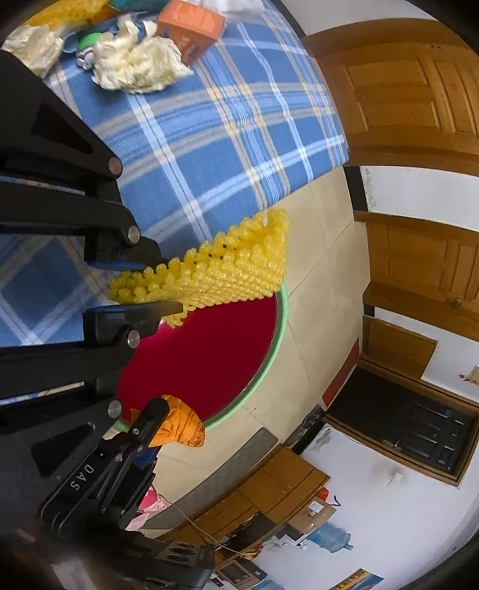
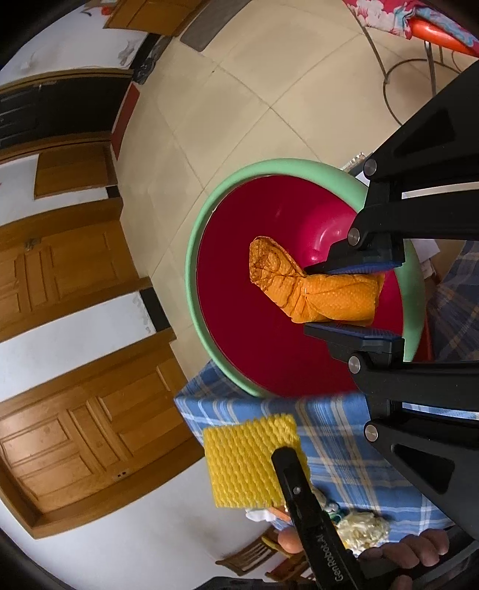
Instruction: Collect trash
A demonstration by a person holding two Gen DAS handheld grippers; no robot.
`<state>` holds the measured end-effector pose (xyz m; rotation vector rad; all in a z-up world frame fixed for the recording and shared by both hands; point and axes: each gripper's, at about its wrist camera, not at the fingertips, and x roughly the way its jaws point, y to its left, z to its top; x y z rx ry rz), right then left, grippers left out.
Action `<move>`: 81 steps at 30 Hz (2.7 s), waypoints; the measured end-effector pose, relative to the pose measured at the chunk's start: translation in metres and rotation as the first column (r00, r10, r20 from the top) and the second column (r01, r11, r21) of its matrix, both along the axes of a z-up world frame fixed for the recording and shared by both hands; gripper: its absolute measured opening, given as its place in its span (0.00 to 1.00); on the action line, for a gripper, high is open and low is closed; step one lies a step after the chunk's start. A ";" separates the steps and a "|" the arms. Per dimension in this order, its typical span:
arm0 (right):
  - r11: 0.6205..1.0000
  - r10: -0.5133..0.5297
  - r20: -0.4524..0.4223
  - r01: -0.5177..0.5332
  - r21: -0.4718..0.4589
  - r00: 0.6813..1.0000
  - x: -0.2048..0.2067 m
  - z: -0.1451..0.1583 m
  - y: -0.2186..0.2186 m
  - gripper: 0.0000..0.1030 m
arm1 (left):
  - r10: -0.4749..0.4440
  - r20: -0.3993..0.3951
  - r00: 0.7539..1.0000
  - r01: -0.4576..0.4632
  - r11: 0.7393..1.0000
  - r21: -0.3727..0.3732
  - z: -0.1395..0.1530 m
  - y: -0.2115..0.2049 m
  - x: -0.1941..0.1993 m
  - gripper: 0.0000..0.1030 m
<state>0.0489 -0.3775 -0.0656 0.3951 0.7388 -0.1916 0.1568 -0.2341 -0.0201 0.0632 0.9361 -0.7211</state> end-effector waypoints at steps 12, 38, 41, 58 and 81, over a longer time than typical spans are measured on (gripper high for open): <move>1.000 -0.021 0.001 0.021 0.020 1.000 0.003 -0.005 -0.008 0.40 | 0.036 0.012 0.999 -0.036 0.999 0.013 0.003 0.000 0.004 0.46; 1.000 -0.016 0.058 0.015 0.011 0.998 -0.023 0.022 0.018 0.59 | 0.184 0.041 0.982 -0.183 0.983 -0.030 0.028 0.066 -0.025 0.52; 1.000 -0.003 0.067 0.003 0.003 0.998 -0.027 0.028 0.025 0.60 | 0.210 0.048 0.976 -0.209 0.977 -0.038 0.033 0.080 -0.031 0.53; 0.995 0.097 0.081 -0.096 -0.017 0.992 -0.032 0.040 0.073 0.66 | 0.405 0.067 0.912 -0.403 0.914 -0.044 0.040 0.172 -0.046 0.57; 0.985 0.169 0.018 -0.168 -0.027 0.985 -0.012 0.026 0.112 0.71 | 0.532 0.019 0.847 -0.532 0.847 0.002 -0.001 0.232 -0.020 0.58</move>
